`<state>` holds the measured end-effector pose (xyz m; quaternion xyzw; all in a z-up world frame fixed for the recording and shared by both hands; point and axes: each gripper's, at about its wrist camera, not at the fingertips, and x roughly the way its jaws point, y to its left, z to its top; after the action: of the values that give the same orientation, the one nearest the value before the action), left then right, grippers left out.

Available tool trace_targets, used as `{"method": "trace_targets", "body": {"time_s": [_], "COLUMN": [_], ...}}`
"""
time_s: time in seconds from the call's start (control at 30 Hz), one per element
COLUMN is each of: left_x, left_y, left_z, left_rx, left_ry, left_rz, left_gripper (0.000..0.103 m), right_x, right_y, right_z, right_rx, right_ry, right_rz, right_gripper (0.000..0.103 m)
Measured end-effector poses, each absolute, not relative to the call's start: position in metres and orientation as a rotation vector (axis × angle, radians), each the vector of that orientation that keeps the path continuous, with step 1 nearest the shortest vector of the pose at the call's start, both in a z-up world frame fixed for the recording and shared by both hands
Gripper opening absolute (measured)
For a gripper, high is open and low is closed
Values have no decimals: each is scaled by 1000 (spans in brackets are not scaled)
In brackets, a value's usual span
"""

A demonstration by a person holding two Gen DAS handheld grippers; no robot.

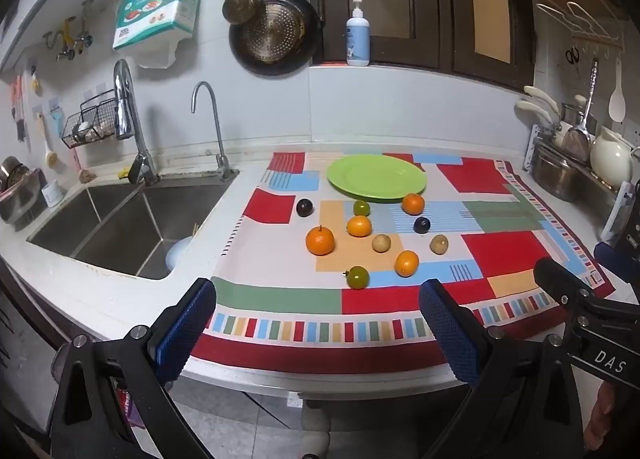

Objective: Organize fruits

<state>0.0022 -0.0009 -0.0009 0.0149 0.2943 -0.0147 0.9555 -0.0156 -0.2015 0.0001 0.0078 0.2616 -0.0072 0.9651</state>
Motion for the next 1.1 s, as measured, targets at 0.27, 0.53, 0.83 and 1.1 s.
{"method": "trace_targets", "body": {"time_s": [0.27, 0.53, 0.83, 1.1], "left_x": [-11, -2, -5, -5], "left_y": [0, -2, -2, -2], "left_z": [5, 12, 7, 9], "left_rx": [47, 41, 39, 37], "left_ry": [560, 575, 566, 562], "left_rz": [-10, -9, -10, -10], "left_gripper": [103, 103, 103, 103], "right_x": [-20, -17, -18, -18], "right_y": [-201, -200, -200, -200], "right_z": [0, 1, 0, 1], "right_rx": [23, 13, 13, 12], "right_ry": [521, 543, 542, 540], "right_rz": [-15, 2, 4, 6], "right_gripper": [102, 102, 102, 102]}}
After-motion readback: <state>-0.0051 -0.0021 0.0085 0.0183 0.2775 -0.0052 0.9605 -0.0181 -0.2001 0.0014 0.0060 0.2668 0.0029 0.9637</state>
